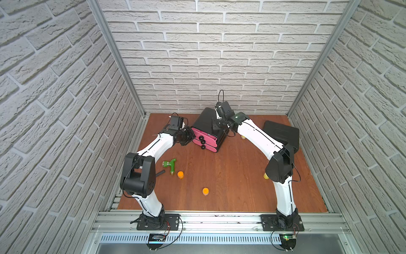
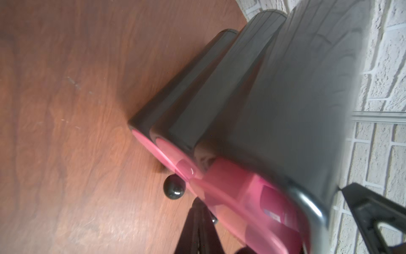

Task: Put the paint cans in the drawer according to color
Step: Close the drawer of the storage box.

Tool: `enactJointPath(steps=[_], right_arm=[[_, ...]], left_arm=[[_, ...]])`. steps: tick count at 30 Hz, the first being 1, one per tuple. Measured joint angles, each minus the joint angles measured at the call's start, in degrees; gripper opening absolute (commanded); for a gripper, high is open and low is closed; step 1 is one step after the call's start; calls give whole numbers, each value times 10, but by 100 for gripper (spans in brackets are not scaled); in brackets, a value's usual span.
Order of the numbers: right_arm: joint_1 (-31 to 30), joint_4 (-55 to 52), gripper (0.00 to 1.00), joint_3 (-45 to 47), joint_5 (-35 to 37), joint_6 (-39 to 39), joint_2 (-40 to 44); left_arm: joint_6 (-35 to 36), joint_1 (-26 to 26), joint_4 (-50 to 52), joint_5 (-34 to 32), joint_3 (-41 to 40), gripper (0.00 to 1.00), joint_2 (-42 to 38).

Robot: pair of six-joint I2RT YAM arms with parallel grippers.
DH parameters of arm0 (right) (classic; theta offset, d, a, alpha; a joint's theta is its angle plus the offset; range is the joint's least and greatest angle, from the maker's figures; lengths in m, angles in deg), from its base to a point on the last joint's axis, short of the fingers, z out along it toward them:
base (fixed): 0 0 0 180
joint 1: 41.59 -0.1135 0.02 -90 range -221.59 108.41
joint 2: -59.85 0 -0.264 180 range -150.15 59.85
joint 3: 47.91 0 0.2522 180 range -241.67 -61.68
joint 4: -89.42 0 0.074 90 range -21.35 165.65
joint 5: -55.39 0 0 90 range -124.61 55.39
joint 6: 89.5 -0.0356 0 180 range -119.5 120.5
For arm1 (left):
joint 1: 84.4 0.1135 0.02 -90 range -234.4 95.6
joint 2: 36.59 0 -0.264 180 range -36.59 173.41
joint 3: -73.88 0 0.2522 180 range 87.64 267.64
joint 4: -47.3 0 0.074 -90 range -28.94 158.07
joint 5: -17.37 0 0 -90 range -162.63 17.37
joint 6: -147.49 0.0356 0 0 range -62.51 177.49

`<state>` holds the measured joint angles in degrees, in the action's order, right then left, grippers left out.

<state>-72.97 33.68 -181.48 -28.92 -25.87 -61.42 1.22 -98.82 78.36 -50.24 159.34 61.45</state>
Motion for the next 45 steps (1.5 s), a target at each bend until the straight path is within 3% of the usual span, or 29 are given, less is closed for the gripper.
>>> enactJointPath(steps=[24,32,38,45], right_arm=[[2,32,40,43,-9,2,22],[2,35,40,44,-10,1,23],[5,34,40,43,-17,0,23],[5,21,40,37,-23,-1,22]], left_arm=[[-40,-34,-41,-26,2,10,13],[-34,-37,-65,-38,-23,21,-14],[-24,-37,-105,-46,-108,27,-81],[69,-40,-156,-37,-159,41,-78]])
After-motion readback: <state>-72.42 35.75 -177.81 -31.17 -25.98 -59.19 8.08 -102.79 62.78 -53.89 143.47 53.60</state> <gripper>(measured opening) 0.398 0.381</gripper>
